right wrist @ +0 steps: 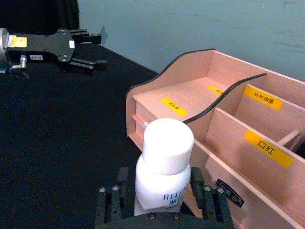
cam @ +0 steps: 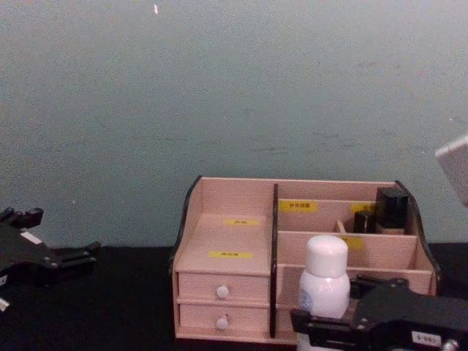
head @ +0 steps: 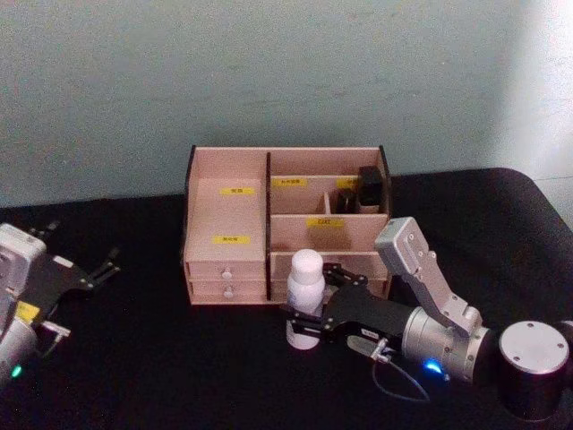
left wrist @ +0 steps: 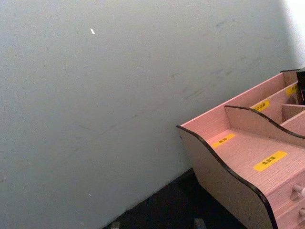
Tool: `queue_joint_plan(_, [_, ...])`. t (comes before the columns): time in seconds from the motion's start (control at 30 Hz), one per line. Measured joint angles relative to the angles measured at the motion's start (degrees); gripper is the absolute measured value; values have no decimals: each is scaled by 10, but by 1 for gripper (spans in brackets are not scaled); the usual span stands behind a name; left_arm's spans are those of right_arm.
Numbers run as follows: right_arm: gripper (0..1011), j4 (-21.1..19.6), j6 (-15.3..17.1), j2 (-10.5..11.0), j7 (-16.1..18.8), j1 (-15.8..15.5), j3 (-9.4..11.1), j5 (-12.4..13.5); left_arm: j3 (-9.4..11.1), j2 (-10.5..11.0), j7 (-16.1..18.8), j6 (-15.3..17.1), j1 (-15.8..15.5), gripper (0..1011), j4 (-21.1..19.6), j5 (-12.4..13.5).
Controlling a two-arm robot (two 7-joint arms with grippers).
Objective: Pick up the facial cleanser and watermelon frost from the table and place them into the tiered storage box.
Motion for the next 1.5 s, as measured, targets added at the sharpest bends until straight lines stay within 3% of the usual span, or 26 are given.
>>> queue_joint_plan(0.13, [707, 0, 0, 0, 0, 0, 0, 0, 0, 0, 0, 0, 0, 1001, 0, 0])
queue_joint_plan(0.3, [596, -1, -1, 0, 0, 0, 0, 0, 0, 0, 0, 0, 0, 1001, 0, 0])
queue_joint_plan(0.77, [594, -1, -2, 1, 0, 0, 0, 0, 0, 0, 0, 0, 0, 1001, 0, 0])
queue_joint_plan(0.97, [594, -14, -9, 9, 16, -3, 0, 3, 0, 0, 0, 0, 0, 1001, 0, 0])
queue_joint_plan(1.27, [595, -53, -7, 18, 28, -6, 15, 37, 0, 0, 0, 0, 0, 1001, 0, 0])
queue_joint_plan(1.5, [594, -66, -9, 12, 19, 9, 28, 57, 0, 0, 0, 0, 0, 1001, 0, 0])
